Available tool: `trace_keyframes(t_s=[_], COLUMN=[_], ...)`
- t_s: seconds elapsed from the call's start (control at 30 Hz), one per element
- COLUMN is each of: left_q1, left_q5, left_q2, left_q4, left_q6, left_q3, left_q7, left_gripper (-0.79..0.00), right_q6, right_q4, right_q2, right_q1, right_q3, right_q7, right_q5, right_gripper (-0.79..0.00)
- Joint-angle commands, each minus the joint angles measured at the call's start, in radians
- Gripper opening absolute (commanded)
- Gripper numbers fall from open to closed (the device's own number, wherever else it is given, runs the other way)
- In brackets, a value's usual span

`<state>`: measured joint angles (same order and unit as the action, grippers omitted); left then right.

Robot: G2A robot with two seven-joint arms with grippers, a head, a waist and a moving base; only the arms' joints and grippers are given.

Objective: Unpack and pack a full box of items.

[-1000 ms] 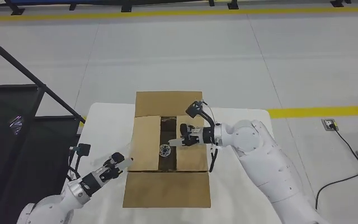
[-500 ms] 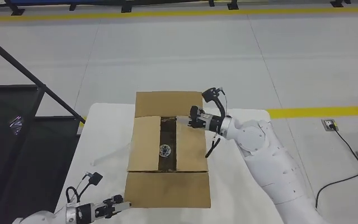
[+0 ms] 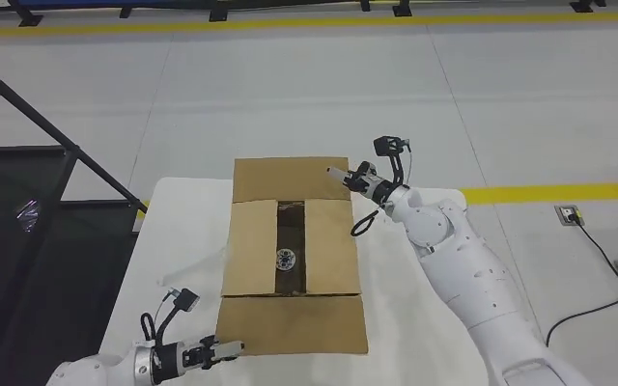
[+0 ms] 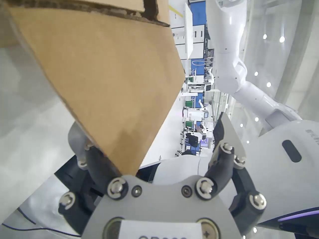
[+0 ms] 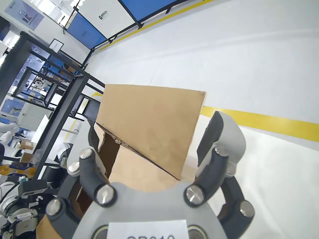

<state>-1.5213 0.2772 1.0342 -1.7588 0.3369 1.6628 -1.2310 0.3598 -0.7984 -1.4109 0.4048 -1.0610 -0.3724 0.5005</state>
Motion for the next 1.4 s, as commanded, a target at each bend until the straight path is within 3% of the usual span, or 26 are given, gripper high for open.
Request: trace_keyframes(t_s=[0.0,0.33,0.63,0.87,1.13,1.37], left_q1=[-0.003,-0.031,-0.077,-0.077,-0.060,-0.029], left_q5=[0.029,0.090,-0.084,-0.154,-0.309,-0.421], left_q2=[0.000,-0.001,0.006,0.012,0.017,0.023], left_q4=[-0.001,-0.038,-0.134,-0.168,-0.194,-0.192], left_q6=[-0.003,0.024,0.017,-0.006,-0.049,-0.092], left_q3=[0.005,0.035,0.050,0.014,-0.024,-0.079], left_q7=[0.025,0.157,0.427,0.543,0.663,0.741], left_gripper=[0.000,0.000,0.000,0.000,0.000,0.000], right_q6=[0.028,0.284,0.421,0.511,0.603,0.550], right_q4=[0.099,0.376,0.471,0.482,0.466,0.369], right_q2=[-0.013,-0.066,-0.077,-0.075,-0.066,-0.052], right_q1=[-0.038,-0.145,-0.191,-0.201,-0.208,-0.189], right_q3=[0.014,0.038,0.015,-0.008,-0.039,-0.013], right_q7=[-0.006,-0.082,-0.156,-0.219,-0.413,-0.538], right_q5=[-0.035,-0.209,-0.315,-0.388,-0.526,-0.600], right_gripper=[0.000,0.000,0.000,0.000,0.000,0.000])
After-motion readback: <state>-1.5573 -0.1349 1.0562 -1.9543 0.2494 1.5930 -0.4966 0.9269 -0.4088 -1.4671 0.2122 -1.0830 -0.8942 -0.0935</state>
